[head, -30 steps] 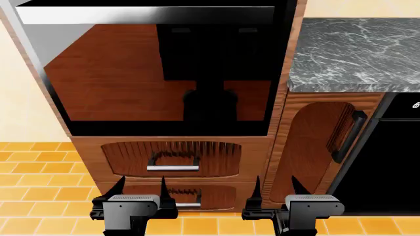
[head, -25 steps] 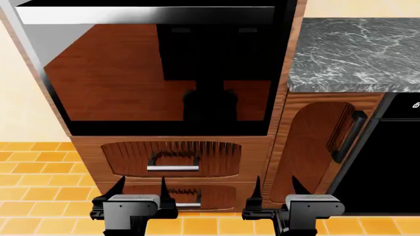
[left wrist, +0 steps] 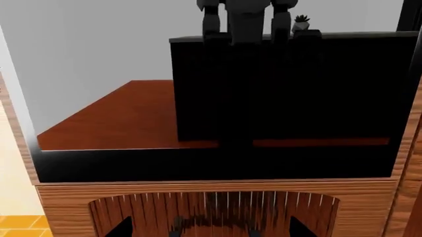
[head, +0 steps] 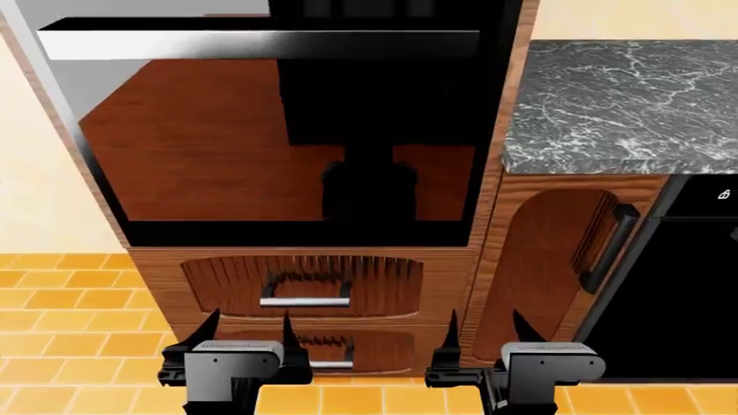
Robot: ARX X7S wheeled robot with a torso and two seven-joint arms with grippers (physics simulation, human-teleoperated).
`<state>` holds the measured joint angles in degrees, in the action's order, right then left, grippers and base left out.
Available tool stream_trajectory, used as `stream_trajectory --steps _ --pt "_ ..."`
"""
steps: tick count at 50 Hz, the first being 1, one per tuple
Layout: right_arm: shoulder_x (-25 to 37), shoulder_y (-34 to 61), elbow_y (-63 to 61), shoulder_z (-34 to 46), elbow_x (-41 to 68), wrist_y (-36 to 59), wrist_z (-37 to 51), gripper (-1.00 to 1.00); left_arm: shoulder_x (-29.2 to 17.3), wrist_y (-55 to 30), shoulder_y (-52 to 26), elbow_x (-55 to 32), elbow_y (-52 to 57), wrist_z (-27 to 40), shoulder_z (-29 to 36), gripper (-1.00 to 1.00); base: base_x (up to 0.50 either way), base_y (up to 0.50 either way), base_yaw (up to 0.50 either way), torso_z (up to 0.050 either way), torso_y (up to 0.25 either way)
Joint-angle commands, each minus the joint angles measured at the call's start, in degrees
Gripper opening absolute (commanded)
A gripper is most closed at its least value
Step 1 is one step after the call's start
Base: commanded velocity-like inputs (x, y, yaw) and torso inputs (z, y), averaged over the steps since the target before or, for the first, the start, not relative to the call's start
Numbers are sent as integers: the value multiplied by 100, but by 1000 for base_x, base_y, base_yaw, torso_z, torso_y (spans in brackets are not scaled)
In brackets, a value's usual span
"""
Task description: Preheat the oven by turning the temperature knob.
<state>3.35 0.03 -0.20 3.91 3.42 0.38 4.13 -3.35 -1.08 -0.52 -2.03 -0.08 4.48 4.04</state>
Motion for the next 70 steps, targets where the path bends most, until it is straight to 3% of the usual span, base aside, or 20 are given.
stream_trajectory --steps 1,31,34,39,42,43,46,47,51,56,61,70 --pt "93 13 -2 112 118 35 113 100 -101 -28 -15 -87 5 112 125 100 0 0 0 50 62" --pt "246 61 64 312 229 -41 440 100 -292 -25 -71 -291 -27 251 381 100 0 0 0 50 52" --pt "211 -87 -144 181 297 -787 527 100 -359 133 21 -80 252 455 360 100 0 0 0 21 13" --pt "485 -476 -2633 336 399 707 647 100 -609 -492 536 -196 2128 602 113 100 0 0 0 0 0" --pt "598 -398 -4343 203 783 2117 881 100 -810 -872 893 -120 3540 728 -98 100 0 0 0 0 0" --pt "514 -270 -4912 -156 1642 2927 996 100 -923 -1236 927 -47 4025 720 -112 100 0 0 0 0 0" --pt "733 36 -5735 -282 1942 3796 1294 100 -1021 -2031 817 -14 5119 796 -260 100 0 0 0 0 0" --pt "896 254 -5975 -537 2775 4253 1713 100 -1071 -2391 711 -68 5554 795 -344 100 0 0 0 0 0" --pt "3415 1144 -5979 1095 4828 2534 4460 100 -1132 -2671 510 -440 5840 760 -713 100 0 0 0 0 0" --pt "5211 3252 -5979 3997 5021 789 6379 100 -1241 -2833 449 -533 5915 737 -780 100 0 0 0 0 0" --pt "5672 4441 -5978 5344 5089 143 7041 100 -1358 -3041 517 -541 5902 720 -772 100 0 0 0 0 0" --pt "5860 7381 -5978 8756 4758 -833 8105 100 -1359 -2757 586 -573 5760 769 -714 100 0 0 0 0 0"
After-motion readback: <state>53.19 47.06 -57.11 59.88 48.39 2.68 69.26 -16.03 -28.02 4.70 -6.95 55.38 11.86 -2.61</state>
